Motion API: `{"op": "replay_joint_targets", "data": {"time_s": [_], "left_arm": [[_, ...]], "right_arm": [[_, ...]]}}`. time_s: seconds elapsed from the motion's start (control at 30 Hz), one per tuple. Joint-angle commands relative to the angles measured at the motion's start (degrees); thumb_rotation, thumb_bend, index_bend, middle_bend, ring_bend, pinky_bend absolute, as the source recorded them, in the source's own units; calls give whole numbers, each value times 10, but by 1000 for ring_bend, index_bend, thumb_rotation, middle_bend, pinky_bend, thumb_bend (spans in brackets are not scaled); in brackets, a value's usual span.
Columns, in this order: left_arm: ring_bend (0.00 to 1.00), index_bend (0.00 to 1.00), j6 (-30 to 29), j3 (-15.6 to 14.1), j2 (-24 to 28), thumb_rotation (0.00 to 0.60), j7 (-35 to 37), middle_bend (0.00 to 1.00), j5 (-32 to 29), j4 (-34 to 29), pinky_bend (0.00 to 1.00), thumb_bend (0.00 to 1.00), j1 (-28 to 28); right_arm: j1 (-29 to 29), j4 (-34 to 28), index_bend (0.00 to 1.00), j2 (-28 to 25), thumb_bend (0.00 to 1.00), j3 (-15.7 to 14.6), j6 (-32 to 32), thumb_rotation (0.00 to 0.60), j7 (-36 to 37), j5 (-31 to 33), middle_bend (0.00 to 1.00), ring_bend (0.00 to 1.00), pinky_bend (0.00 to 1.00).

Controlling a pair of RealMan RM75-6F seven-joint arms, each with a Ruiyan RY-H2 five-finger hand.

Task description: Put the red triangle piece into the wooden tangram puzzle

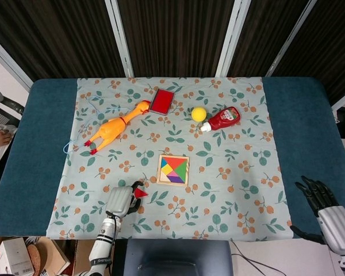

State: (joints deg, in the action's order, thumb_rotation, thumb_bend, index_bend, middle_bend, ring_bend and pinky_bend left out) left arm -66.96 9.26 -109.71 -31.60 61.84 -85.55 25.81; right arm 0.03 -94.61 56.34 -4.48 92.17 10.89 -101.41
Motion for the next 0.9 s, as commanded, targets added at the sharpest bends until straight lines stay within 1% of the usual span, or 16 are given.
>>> {"op": "replay_joint_targets", "data": {"time_s": [0.03, 0.23, 0.63, 0.77, 0.9], "left_arm": [[1000, 333, 5, 7, -7, 600, 2, 1000, -15, 14, 1000, 413, 4], [1000, 404, 0, 8, -14, 600, 7, 1000, -18, 31, 1000, 413, 7], [1000, 575, -31, 5, -22, 600, 30, 1000, 21, 39, 1000, 409, 7], [1000, 594, -40, 16, -22, 600, 41, 1000, 33, 30, 1000, 407, 12], [1000, 599, -31, 33, -28, 600, 45, 1000, 31, 18, 1000, 406, 25]], "right_arm": [[-1, 3, 0, -2, 247, -1, 5, 600, 8, -2, 0, 0, 0], [-2, 6, 0, -2, 247, -2, 8, 600, 13, -5, 0, 0, 0], [-2, 4, 0, -2, 247, -3, 6, 600, 6, -5, 0, 0, 0], [-2, 4, 0, -2, 246, -3, 5, 600, 6, -5, 0, 0, 0], [-1, 3, 0, -2, 247, -3, 4, 600, 4, -7, 0, 0, 0]]}}
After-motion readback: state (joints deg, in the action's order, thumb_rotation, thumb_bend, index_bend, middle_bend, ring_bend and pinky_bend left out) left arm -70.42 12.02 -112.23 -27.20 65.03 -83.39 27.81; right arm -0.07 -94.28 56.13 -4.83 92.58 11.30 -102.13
